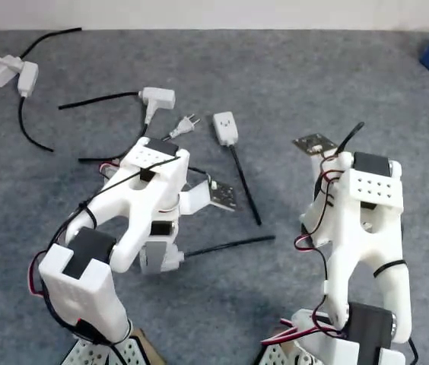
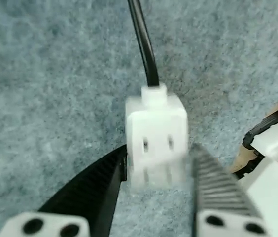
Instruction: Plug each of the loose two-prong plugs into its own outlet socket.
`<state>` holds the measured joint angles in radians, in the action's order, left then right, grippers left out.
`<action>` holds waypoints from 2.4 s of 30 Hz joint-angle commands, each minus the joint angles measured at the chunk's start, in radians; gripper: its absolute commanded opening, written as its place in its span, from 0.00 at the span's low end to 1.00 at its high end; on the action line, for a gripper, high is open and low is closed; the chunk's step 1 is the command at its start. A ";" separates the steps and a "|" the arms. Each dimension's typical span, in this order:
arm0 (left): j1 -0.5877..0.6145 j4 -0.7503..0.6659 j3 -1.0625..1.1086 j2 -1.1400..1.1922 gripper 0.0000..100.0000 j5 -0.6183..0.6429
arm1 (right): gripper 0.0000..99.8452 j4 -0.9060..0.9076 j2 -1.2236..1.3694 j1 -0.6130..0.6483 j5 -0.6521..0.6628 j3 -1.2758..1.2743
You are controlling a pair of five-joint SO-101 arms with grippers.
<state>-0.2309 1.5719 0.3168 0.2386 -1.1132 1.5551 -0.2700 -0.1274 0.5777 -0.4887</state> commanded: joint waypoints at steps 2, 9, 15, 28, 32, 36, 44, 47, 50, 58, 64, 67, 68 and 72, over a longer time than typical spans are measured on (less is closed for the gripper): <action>0.015 0.003 -0.025 -0.047 0.33 -0.014 | 0.21 0.008 -0.042 0.007 0.008 0.048; 0.128 -0.018 -0.139 -0.047 0.33 -0.037 | 0.21 0.008 -0.045 0.007 0.008 0.047; 0.420 -0.046 -0.432 -0.045 0.33 0.147 | 0.21 0.013 -0.050 0.007 -0.020 0.048; 0.487 -0.298 -0.272 -0.045 0.33 0.404 | 0.21 -0.108 -0.050 0.191 -0.427 0.041; 0.484 -0.368 -0.246 -0.044 0.33 0.404 | 0.21 -0.125 -0.050 0.191 -0.399 0.018; 0.498 -0.546 -0.157 -0.044 0.33 0.404 | 0.21 -0.131 -0.050 0.199 -0.373 -0.030; 0.495 -0.764 -0.142 0.042 0.33 0.470 | 0.21 -0.130 -0.051 0.295 -0.361 -0.108; 0.499 -0.732 -0.217 0.154 0.32 0.491 | 0.21 -0.120 -0.051 0.300 -0.365 -0.104; 0.499 -0.698 -0.286 0.248 0.25 0.491 | 0.21 -0.120 -0.067 0.300 -0.365 -0.107; 0.519 -0.690 -0.386 0.355 0.18 0.489 | 0.21 -0.054 -0.257 0.305 -0.365 -0.113; 0.550 -0.689 -0.473 0.429 0.13 0.488 | 0.21 -0.036 -0.325 0.305 -0.359 -0.157; 0.579 -0.681 -0.498 0.441 0.10 0.477 | 0.21 -0.044 -0.323 0.305 -0.359 -0.183; 0.587 -0.669 -0.504 0.441 0.09 0.462 | 0.21 -0.044 -0.325 0.305 -0.359 -0.186; 0.628 -0.580 -0.565 0.438 0.14 0.466 | 0.21 -0.044 -0.325 0.305 -0.359 -0.185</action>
<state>0.2954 0.9260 -0.1788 0.6759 -0.6375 1.5136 -0.5616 0.1718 0.2064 -0.6805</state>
